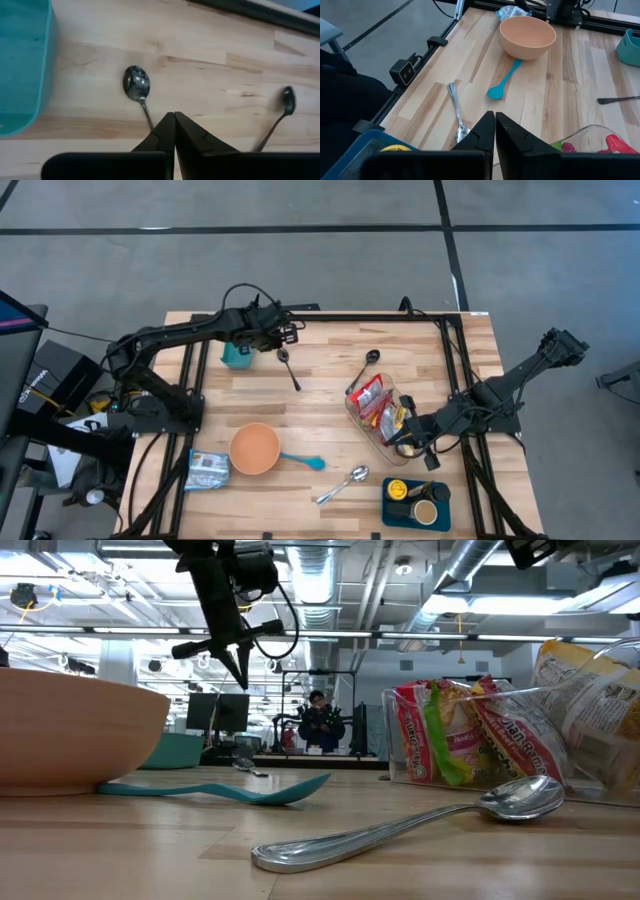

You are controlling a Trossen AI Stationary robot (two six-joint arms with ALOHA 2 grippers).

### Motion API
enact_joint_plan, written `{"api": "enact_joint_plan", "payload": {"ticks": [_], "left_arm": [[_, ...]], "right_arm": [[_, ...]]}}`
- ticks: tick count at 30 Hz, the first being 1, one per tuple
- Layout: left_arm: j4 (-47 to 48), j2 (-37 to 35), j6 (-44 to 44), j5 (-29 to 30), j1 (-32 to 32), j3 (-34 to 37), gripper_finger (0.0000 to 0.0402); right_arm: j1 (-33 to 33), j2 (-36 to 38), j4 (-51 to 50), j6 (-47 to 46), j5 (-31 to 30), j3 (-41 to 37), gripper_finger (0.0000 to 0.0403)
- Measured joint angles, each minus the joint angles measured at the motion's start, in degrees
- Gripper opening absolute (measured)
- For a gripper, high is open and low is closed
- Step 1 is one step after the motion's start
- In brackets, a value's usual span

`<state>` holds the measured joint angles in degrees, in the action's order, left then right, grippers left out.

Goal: Pick & Place Food Item
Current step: Put the left black spoon into the green bin

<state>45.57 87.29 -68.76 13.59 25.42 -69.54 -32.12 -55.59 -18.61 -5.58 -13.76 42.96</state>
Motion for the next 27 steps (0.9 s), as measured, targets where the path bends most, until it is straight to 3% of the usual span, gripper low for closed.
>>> {"api": "enact_joint_plan", "payload": {"ticks": [10,27], "left_arm": [[-9.0,5.6,-1.9,-0.1,-1.8,-0.1,0.0],[-9.7,17.0,-5.6,-0.9,-2.9,-0.1,0.0]], "right_arm": [[0.0,0.0,-1.3,0.0,0.0,0.0,0.0008],[0.0,0.0,-1.9,0.0,0.0,0.0,0.0008]]}}
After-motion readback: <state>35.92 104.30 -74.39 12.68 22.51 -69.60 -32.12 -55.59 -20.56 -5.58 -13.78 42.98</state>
